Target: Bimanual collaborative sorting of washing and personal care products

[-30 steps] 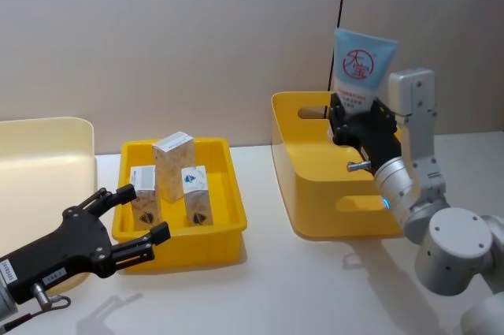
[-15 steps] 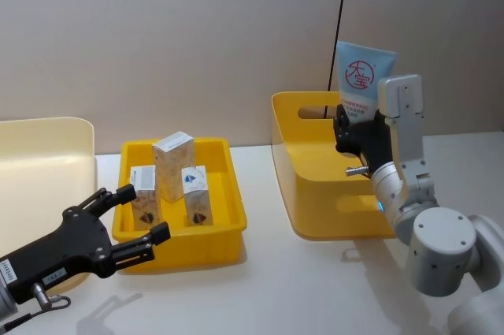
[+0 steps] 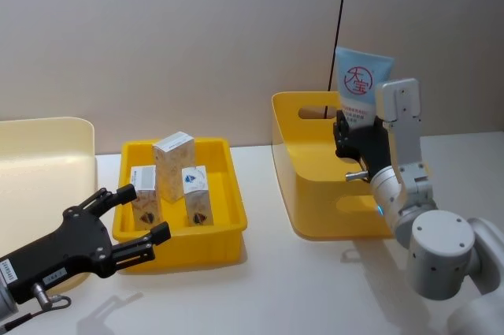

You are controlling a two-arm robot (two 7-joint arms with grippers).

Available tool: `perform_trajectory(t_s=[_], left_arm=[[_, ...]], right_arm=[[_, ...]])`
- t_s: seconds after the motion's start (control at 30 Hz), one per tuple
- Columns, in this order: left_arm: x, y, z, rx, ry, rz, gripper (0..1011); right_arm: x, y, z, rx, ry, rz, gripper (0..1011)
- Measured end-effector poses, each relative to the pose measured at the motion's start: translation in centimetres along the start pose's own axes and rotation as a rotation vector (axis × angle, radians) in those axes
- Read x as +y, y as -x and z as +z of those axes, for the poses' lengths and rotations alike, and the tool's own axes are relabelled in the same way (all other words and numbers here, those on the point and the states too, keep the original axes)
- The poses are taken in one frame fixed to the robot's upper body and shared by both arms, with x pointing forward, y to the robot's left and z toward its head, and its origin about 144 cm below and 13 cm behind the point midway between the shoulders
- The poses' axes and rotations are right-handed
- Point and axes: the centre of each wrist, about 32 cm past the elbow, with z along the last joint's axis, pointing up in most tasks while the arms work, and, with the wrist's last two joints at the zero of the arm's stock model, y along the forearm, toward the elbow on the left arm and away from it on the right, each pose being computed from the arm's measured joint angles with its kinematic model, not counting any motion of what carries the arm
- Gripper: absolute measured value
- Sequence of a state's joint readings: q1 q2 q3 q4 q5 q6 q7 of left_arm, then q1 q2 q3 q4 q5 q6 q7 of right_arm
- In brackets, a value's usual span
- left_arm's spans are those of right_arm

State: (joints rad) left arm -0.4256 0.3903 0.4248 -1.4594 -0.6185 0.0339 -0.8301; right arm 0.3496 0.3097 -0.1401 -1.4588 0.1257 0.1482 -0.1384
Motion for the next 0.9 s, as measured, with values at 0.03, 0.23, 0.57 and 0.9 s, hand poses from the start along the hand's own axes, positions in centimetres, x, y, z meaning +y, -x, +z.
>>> perform_trajectory(t_s=[0.03,0.23,0.57,0.9], left_arm=[[0.0,0.0,0.0,0.0,0.0,0.0,1003],[0.0,0.0,0.0,0.0,0.0,0.0,1003],[0.0,0.0,0.0,0.0,0.0,0.0,1003],[0.0,0.0,0.0,0.0,0.0,0.0,1003]], right_arm=[[-0.03,0.0,-0.02,0.0,0.002,0.001,391],[-0.3,0.1,-0.14,0.004,0.014,0.013,391],[-0.51,0.18,-0.22,0.009,0.024,0.022,617],[-0.61,0.21,-0.28,0.011,0.03,0.026,934]])
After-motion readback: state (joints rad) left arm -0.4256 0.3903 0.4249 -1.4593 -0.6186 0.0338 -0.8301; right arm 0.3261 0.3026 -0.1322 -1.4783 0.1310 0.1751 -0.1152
